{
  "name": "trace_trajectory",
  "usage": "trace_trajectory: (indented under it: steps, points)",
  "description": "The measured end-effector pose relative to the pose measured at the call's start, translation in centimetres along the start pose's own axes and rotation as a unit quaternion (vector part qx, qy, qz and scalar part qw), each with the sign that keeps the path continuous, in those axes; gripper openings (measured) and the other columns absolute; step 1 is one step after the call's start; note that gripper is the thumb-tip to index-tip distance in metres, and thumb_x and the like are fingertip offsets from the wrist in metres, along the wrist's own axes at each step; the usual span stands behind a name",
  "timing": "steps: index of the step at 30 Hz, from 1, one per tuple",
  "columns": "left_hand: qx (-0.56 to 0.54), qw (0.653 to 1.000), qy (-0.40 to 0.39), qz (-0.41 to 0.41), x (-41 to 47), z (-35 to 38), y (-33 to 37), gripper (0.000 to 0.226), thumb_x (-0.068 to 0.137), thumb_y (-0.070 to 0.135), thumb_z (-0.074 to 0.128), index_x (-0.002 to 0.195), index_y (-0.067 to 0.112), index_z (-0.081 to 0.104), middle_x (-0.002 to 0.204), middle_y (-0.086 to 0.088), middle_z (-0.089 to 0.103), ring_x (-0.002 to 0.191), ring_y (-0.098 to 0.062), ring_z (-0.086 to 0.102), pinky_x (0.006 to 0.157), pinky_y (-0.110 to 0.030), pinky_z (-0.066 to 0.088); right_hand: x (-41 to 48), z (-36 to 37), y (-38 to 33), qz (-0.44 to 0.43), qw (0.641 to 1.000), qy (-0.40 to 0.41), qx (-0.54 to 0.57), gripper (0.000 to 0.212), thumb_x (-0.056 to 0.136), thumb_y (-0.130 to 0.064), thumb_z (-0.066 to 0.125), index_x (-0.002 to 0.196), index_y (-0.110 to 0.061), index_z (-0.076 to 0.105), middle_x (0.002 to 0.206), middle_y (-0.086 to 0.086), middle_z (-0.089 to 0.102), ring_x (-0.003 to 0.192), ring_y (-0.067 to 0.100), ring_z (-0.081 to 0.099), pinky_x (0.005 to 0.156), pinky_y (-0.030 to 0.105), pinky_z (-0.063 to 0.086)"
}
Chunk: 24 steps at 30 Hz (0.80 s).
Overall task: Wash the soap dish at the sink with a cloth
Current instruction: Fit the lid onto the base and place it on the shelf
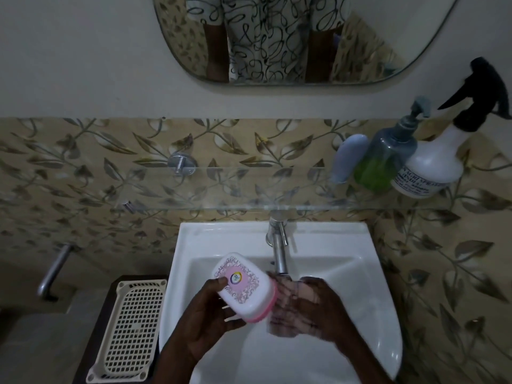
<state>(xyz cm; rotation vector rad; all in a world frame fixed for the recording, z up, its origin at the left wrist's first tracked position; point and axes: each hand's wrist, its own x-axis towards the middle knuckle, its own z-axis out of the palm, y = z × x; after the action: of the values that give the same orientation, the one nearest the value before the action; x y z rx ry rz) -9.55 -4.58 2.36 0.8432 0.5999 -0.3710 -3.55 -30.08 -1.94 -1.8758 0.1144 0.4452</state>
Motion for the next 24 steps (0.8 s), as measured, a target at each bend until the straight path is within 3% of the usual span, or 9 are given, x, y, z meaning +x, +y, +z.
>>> trace_trajectory:
  steps: [4, 7, 9, 12, 14, 17, 19, 21, 24]
  points:
    - [-0.014, 0.999, 0.002, 0.030, -0.4, -0.9, -0.1, 0.051, 0.068, 0.019, 0.081, 0.116, 0.004, 0.070, 0.123, -0.021, 0.071, 0.105, -0.037, 0.069, 0.098, -0.053, 0.050, 2.6, -5.1, -2.3, -0.033, 0.997, 0.055, -0.051, 0.027, 0.074, 0.004, 0.074, 0.072, -0.023, 0.074, 0.062, -0.009, 0.075, 0.060, 0.010, 0.069, 0.052, 0.013, 0.053]
    - [-0.019, 0.999, 0.005, 0.049, -0.2, -0.2, -0.2, 0.047, 0.081, 0.016, 0.066, 0.125, 0.001, 0.062, 0.126, -0.020, 0.070, 0.106, -0.034, 0.072, 0.082, -0.045, 0.062, 6.3, -6.9, -4.6, -0.045, 0.998, 0.042, -0.013, 0.025, 0.073, 0.005, 0.065, 0.072, -0.018, 0.076, 0.059, 0.005, 0.074, 0.050, 0.018, 0.068, 0.051, 0.027, 0.057]
    - [-0.021, 0.998, 0.006, 0.057, 0.1, 0.4, -0.2, 0.045, 0.082, 0.015, 0.065, 0.124, 0.001, 0.062, 0.124, -0.019, 0.071, 0.105, -0.033, 0.072, 0.076, -0.042, 0.063, 9.3, -7.7, -5.4, -0.051, 0.997, 0.052, 0.023, 0.025, 0.079, 0.005, 0.065, 0.083, -0.017, 0.078, 0.080, 0.018, 0.077, 0.065, 0.029, 0.072, 0.060, 0.041, 0.061]
    - [-0.017, 0.998, 0.000, 0.066, 0.7, 0.8, -0.2, 0.045, 0.083, 0.014, 0.070, 0.126, 0.002, 0.063, 0.126, -0.020, 0.070, 0.112, -0.035, 0.070, 0.080, -0.041, 0.062, 13.1, -7.7, -5.2, -0.055, 0.992, 0.112, 0.020, 0.020, 0.082, -0.008, 0.072, 0.101, -0.015, 0.073, 0.104, 0.016, 0.074, 0.091, 0.028, 0.071, 0.077, 0.034, 0.057]
    - [-0.018, 0.997, -0.005, 0.070, 0.9, 1.0, -0.2, 0.045, 0.080, 0.015, 0.074, 0.123, 0.001, 0.066, 0.127, -0.021, 0.069, 0.114, -0.037, 0.068, 0.081, -0.042, 0.061, 14.6, -6.9, -4.4, -0.035, 0.975, 0.145, -0.166, 0.037, 0.082, -0.026, 0.072, 0.115, -0.008, 0.068, 0.116, 0.017, 0.070, 0.105, 0.030, 0.065, 0.085, 0.035, 0.054]
    - [-0.016, 0.997, 0.004, 0.074, 1.3, 1.5, -0.2, 0.049, 0.075, 0.017, 0.079, 0.121, 0.001, 0.068, 0.127, -0.022, 0.068, 0.115, -0.038, 0.067, 0.082, -0.042, 0.061, 14.7, -5.6, -2.4, -0.004, 0.851, 0.214, -0.479, 0.068, 0.079, -0.035, 0.073, 0.130, 0.004, 0.050, 0.134, 0.030, 0.049, 0.118, 0.043, 0.050, 0.090, 0.050, 0.052]
    - [-0.020, 0.997, 0.016, 0.076, 1.6, 1.9, -0.1, 0.057, 0.072, 0.019, 0.081, 0.124, 0.002, 0.066, 0.128, -0.021, 0.068, 0.115, -0.039, 0.067, 0.084, -0.043, 0.060, 14.3, -4.5, -1.9, -0.106, 0.816, 0.191, -0.536, 0.044, 0.081, -0.016, 0.072, 0.119, 0.002, 0.060, 0.119, 0.027, 0.059, 0.106, 0.041, 0.058, 0.083, 0.049, 0.056]
    - [-0.019, 0.996, 0.018, 0.080, 1.6, 2.5, -0.1, 0.057, 0.072, 0.019, 0.082, 0.124, 0.003, 0.066, 0.127, -0.021, 0.069, 0.114, -0.040, 0.067, 0.084, -0.044, 0.060, 13.9, -4.0, -1.8, -0.156, 0.813, 0.115, -0.549, 0.039, 0.091, -0.009, 0.057, 0.130, -0.009, 0.059, 0.132, 0.020, 0.057, 0.118, 0.036, 0.055, 0.099, 0.047, 0.048]
    - [-0.019, 0.995, 0.031, 0.094, 1.4, 3.2, 0.2, 0.054, 0.074, 0.015, 0.080, 0.125, 0.004, 0.066, 0.123, -0.020, 0.071, 0.111, -0.039, 0.069, 0.083, -0.045, 0.061, 12.1, -4.0, -3.9, -0.125, 0.836, 0.078, -0.529, 0.052, 0.094, -0.013, 0.050, 0.145, -0.020, 0.042, 0.153, 0.008, 0.037, 0.143, 0.025, 0.032, 0.119, 0.046, 0.018]
